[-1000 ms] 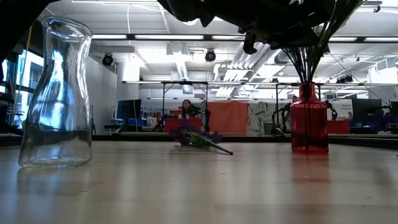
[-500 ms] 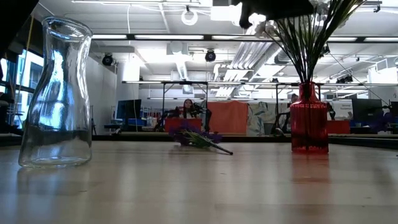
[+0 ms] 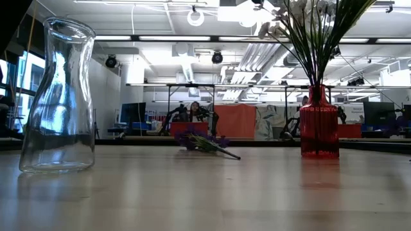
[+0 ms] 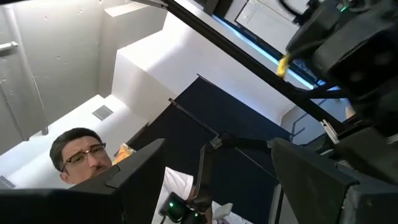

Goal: Sort flowers into vase by color
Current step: Put the white flowers into the red vase

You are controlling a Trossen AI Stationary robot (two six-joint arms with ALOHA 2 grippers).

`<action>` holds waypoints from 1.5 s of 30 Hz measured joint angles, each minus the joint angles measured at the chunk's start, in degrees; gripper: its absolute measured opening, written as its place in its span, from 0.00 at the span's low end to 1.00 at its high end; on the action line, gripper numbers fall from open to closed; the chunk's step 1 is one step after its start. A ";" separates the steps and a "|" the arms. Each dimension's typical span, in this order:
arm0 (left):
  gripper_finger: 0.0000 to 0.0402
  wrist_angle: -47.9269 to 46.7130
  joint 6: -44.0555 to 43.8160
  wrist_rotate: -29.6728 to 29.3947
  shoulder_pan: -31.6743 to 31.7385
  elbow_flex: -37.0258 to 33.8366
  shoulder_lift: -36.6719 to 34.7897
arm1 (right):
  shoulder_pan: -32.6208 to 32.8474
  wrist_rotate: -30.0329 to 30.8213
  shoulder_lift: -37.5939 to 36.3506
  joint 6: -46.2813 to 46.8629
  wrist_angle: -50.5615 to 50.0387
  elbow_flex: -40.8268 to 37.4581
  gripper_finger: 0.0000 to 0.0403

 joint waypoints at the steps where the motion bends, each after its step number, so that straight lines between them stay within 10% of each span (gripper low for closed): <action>1: 0.41 0.03 -0.44 0.00 0.40 0.00 0.06 | 0.00 -0.21 0.20 -0.01 0.03 0.00 0.71; 30: 0.46 -0.63 -0.87 12.09 5.43 0.07 0.08 | 0.04 0.42 7.82 -5.22 6.54 0.00 0.71; 39: 0.06 -2.25 0.53 14.23 5.22 0.13 -0.03 | 0.02 0.75 7.74 -5.48 6.53 -0.07 0.71; 45: 0.01 -2.45 1.01 12.33 5.38 0.13 -0.05 | 0.00 1.16 7.58 -6.14 6.69 -0.07 0.71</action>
